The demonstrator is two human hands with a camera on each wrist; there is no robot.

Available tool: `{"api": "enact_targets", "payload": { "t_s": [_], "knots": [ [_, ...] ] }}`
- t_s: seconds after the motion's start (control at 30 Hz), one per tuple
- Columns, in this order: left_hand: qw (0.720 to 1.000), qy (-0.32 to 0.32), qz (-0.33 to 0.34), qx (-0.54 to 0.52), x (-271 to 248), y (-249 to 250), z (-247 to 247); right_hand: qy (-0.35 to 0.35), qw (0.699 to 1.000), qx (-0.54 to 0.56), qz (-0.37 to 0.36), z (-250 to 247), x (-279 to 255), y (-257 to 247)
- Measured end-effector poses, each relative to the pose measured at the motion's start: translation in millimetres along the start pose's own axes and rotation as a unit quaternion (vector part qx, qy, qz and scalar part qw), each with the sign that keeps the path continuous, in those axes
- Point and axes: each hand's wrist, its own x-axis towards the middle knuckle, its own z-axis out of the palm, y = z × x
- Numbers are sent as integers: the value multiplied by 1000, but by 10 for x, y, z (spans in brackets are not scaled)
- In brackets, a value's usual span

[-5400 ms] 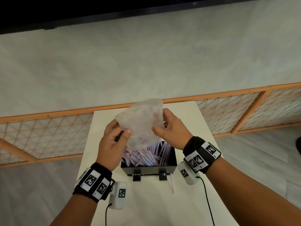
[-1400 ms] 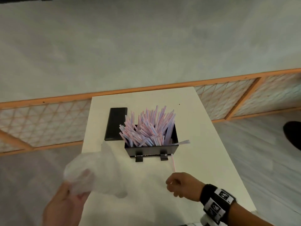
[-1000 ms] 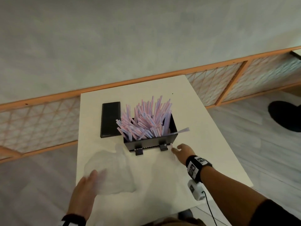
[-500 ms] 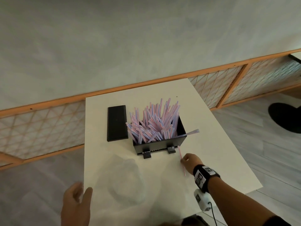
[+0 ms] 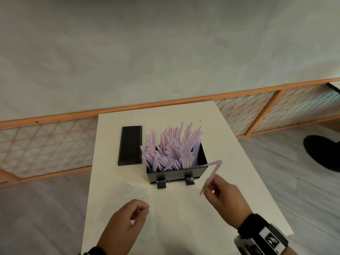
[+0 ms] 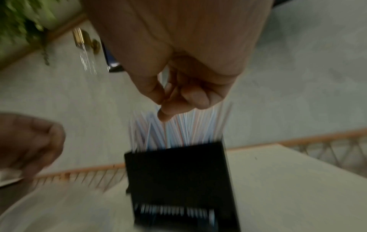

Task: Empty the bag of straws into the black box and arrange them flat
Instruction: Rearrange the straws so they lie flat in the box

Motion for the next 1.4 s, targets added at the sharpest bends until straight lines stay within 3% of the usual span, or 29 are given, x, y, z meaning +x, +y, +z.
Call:
{"api": "enact_targets", "payload": {
  "t_s": [0.07, 0.13, 0.3, 0.43, 0.5, 0.63, 0.73, 0.8, 0.93, 1.13, 1.23, 1.4],
  "knots": [
    [999, -31, 21, 29, 100, 128, 117, 65, 998, -4, -18, -101, 313, -105],
    [998, -42, 28, 43, 211, 216, 234, 76, 997, -15, -15, -170, 649, -134],
    [999, -24, 8, 25, 459, 510, 560, -35, 994, -103, -14, -172, 1124, -60],
    [1000, -12, -22, 12, 618, 745, 839, -41, 996, -37, -75, -316, 906, 109],
    [999, -7, -41, 6, 697, 844, 972, -83, 992, -14, -94, -407, 696, 290],
    [997, 9, -74, 10, 849, 1003, 1190, -199, 980, -4, -12, -462, 538, 834],
    [994, 48, -97, -2, 959, 1092, 1314, -153, 987, 32, 42, -414, 738, 1048],
    [990, 80, -118, -21, 1015, 1149, 1384, -133, 989, 60, 20, -368, 938, 986],
    [976, 159, -142, -36, 1110, 1225, 1468, -163, 981, 52, -88, -242, 1294, 661],
    [972, 177, -130, -85, 1273, 1260, 1518, -234, 949, 33, -209, -134, 1376, 161],
    [973, 179, -117, -88, 1349, 1227, 1431, -242, 945, 76, -209, -166, 1331, 118],
    [970, 187, -129, -90, 1441, 1046, 1228, -185, 967, 99, -143, -127, 1295, 345]
  ]
}}
